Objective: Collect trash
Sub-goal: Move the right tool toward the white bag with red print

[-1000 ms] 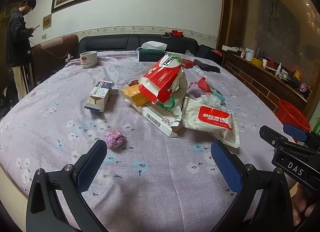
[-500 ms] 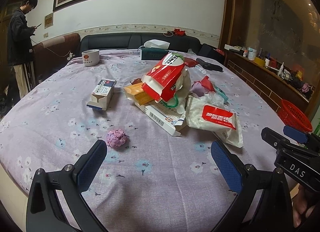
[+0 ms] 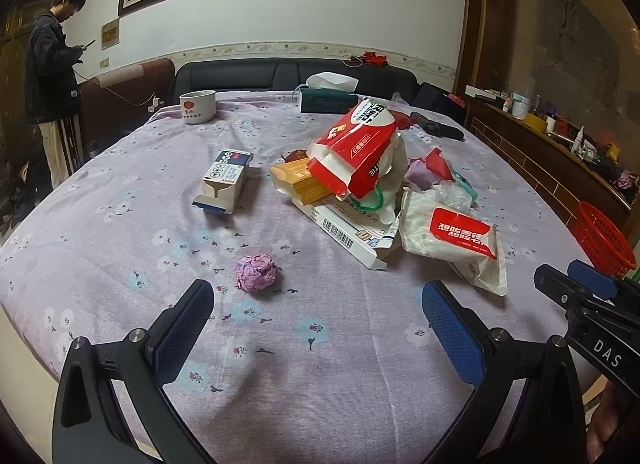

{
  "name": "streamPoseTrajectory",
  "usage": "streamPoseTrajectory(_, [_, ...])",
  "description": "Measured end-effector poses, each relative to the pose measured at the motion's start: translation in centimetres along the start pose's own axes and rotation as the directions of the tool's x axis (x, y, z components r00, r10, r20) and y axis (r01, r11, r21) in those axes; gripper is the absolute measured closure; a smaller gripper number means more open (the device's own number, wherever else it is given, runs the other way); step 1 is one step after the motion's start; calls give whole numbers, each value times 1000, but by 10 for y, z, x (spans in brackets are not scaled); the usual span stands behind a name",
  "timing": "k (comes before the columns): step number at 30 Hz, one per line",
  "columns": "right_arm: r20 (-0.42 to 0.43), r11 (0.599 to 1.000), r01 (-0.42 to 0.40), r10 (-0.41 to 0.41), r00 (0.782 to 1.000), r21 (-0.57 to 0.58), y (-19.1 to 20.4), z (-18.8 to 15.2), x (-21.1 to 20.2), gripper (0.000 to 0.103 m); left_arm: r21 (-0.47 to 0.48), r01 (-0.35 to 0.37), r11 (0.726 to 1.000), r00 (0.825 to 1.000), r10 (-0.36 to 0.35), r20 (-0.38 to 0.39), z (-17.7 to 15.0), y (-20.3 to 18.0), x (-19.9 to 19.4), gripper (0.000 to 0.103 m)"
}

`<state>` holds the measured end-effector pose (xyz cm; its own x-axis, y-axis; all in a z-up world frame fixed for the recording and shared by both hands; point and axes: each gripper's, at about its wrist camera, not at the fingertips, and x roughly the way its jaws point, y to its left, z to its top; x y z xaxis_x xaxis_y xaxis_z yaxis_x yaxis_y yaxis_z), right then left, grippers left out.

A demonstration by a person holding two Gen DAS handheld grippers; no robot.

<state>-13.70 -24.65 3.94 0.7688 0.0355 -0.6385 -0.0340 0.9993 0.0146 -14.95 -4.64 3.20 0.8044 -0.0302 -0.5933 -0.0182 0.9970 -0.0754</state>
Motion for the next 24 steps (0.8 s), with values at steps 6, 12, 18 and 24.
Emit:
streamPoseTrajectory(6, [-11,999,-40,40,999,-5,4,-1,2,52,0,-13,1000,1000,13,-5,-1,2,1,0])
streamPoseTrajectory(12, [-12,997,-79,79,997,-13,8,0,1,53,-1,-22,1000,1000,22,-8,-1,4,1,0])
streamPoseTrajectory(18, [-35,990,-141,140,990,-25,13,3,4,53,9,-24,1000,1000,24,-18,3,10,3,0])
streamPoseTrajectory(24, [-74,957,-271,264,962,-101,28,20,10,53,-33,-14,999,999,13,-46,19,45,8,0])
